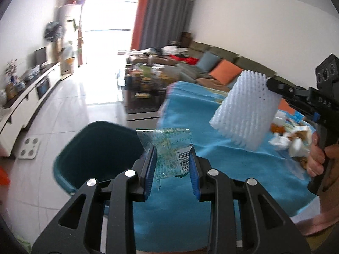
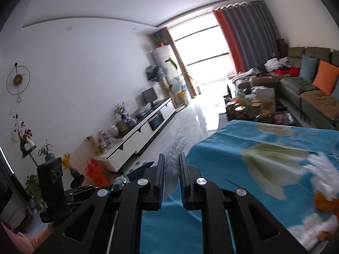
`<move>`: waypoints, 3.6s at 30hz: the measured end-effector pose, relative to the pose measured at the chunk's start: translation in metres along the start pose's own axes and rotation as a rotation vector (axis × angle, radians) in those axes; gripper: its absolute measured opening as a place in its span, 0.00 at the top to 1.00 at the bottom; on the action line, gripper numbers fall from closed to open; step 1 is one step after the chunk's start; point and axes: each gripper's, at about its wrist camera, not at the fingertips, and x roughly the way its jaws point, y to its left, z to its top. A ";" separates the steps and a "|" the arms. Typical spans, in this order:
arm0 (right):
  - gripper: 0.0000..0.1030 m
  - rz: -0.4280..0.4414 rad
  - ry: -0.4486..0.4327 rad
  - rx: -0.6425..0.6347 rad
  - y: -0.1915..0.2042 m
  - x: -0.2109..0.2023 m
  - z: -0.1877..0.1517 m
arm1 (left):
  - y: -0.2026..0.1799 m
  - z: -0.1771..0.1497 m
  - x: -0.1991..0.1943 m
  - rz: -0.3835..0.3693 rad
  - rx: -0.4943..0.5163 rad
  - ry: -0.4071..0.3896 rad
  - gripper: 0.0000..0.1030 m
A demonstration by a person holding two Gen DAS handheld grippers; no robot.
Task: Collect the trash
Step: 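Carry both items to the teal bin and open both grippers over it, then move both tools back over the table toward the tissues and cups, then grasp the white tissue with the left gripper while the right gripper grasps a paper cup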
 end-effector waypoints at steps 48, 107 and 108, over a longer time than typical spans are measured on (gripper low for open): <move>0.66 -0.007 0.349 -0.018 0.045 0.165 -0.018 | 0.084 0.003 0.042 0.190 -0.209 -0.004 0.47; 0.97 -0.681 0.024 0.123 -0.167 -0.203 -0.082 | -0.294 -0.016 0.130 -0.321 0.434 0.234 0.90; 0.97 -0.685 0.023 0.121 -0.166 -0.203 -0.081 | -0.294 -0.016 0.128 -0.322 0.434 0.227 0.91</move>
